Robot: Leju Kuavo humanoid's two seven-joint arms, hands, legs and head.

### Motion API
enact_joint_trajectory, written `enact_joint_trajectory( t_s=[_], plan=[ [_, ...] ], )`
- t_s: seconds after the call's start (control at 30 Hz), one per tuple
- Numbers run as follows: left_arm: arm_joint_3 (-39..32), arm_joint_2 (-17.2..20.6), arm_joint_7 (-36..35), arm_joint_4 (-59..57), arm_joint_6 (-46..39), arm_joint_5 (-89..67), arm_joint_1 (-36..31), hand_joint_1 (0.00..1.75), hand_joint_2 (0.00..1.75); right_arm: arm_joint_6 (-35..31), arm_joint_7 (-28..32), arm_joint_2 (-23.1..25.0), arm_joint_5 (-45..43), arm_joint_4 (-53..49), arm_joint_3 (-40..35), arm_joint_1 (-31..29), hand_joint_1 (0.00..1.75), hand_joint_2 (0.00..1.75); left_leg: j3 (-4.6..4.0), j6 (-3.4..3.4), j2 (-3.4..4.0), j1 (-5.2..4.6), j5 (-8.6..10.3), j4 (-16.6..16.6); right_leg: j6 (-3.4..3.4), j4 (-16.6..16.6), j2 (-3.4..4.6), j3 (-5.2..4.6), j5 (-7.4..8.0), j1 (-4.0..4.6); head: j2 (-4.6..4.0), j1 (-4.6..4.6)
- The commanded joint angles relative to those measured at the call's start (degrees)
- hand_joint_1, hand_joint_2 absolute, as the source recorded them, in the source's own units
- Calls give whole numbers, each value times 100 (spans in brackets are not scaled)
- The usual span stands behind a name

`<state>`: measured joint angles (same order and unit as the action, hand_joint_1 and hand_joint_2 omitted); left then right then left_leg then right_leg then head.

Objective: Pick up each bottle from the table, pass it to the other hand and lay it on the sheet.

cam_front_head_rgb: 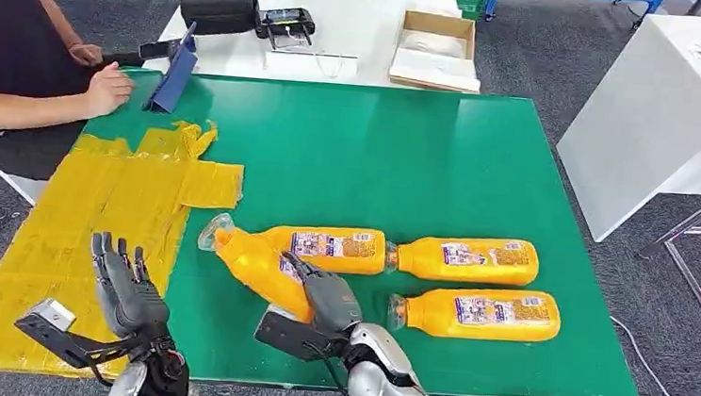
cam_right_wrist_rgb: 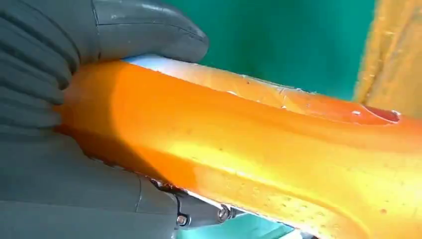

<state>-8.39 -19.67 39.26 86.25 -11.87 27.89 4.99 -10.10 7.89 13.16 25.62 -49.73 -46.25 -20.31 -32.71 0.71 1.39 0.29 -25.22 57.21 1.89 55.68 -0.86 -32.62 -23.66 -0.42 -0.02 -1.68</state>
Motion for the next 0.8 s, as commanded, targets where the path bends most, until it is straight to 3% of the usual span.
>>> enact_joint_trajectory(
  t_s=[0.03,0.2,0.4,0.63,0.73,0.8],
  plan=[
    [-103,-33,-38,-554,355,37,-164,0,175,-97,260,-262,61,-604,276,558,175,175,3,-2,-30,1,2,-10,-4,-10,-13,10,-5,0,0,0],
    [-85,-33,-51,-553,654,45,-145,0,175,-130,335,-284,97,-718,325,624,175,175,-20,-2,-25,0,0,-7,-4,-6,-8,-14,-6,-4,0,0],
    [-28,-33,-53,-1089,2431,113,-202,0,175,-78,533,-459,500,-1345,376,1075,175,175,-32,0,-32,-2,2,-9,0,-8,-20,-20,-7,-6,0,0],
    [109,-33,61,-1346,2723,-202,-321,0,175,22,632,-525,694,-1552,290,1267,175,175,-40,-3,-40,-2,-2,-8,-5,-5,-16,-28,-11,-6,0,0],
    [169,-33,74,-1363,2687,-237,-397,0,175,-90,867,-621,730,-1825,368,1406,175,175,-41,-3,-61,1,0,-8,-4,-8,-36,-21,-15,-4,0,0],
    [168,-33,74,-1109,2618,-225,-249,0,175,-510,1414,-574,573,-2478,602,1630,175,175,-51,-1,-43,-2,-1,-3,-2,-3,-24,-37,-12,-5,0,0]
  ],
)
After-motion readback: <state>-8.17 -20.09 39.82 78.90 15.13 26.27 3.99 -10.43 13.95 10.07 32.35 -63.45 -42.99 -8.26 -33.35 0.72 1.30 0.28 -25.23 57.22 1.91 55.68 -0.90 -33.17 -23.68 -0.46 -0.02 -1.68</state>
